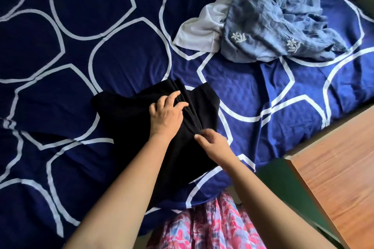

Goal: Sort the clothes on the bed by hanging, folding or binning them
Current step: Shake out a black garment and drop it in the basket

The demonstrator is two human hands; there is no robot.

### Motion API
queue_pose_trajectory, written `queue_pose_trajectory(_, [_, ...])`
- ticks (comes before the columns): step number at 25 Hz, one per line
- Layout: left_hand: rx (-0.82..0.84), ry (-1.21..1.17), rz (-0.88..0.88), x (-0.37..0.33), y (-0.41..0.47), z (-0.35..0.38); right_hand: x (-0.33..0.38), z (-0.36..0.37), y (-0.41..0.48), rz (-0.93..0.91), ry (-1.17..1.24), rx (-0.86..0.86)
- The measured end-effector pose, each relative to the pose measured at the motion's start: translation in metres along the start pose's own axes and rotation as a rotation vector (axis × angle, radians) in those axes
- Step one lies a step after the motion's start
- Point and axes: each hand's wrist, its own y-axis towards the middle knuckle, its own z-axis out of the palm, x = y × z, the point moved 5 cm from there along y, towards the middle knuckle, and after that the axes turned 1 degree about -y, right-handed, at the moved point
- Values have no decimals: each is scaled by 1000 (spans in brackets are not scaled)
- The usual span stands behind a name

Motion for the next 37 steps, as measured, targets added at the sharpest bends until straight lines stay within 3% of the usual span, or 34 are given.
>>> queue_pose_trajectory(2, [39, -11, 67, 0, 7, -5, 9, -8, -2, -63, -24, -251])
queue_pose_trajectory(3, [29, -27, 109, 1, 9, -12, 13, -6, -3, -93, -43, -280])
queue_pose_trajectory(5, [102, -47, 215, -1, 14, -21, 14, 4, 2, -53, -87, -205])
queue_pose_trajectory(7, [347, -52, 342, -8, 16, -19, 13, 8, 11, 59, -180, -172])
queue_pose_trajectory(9, [520, 122, 532, -18, 17, -14, 15, 9, 15, 134, -322, -151])
queue_pose_trajectory(12, [557, 379, 787, -20, 23, -10, 15, 16, 15, 112, -311, -138])
queue_pose_trajectory(14, [560, 462, 861, -12, 27, -9, 18, 21, 10, -7, -312, -163])
queue_pose_trajectory(19, [482, 575, 1003, 5, 36, -19, 31, 33, -8, -453, -592, -173])
queue_pose_trajectory(21, [505, 578, 965, 19, 36, -23, 20, 26, -3, -357, -458, -230])
queue_pose_trajectory(24, [414, 495, 1003, 31, 26, -29, 1, -9, 8, 37, 28, -531])
queue_pose_trajectory(26, [319, 398, 1042, 35, 22, -32, -4, -15, 22, 225, 293, -497])
queue_pose_trajectory(29, [420, 347, 1021, 38, 11, -36, 6, -16, 43, 310, 583, -372])
queue_pose_trajectory(32, [463, 260, 1011, 39, -5, -53, 25, -12, 48, 155, 551, -312])
queue_pose_trajectory(35, [448, 191, 1025, 42, -22, -73, 50, 1, 31, -167, 404, -224])
queue_pose_trajectory(37, [426, 178, 1051, 41, -33, -82, 66, 22, 18, -378, 106, 45])
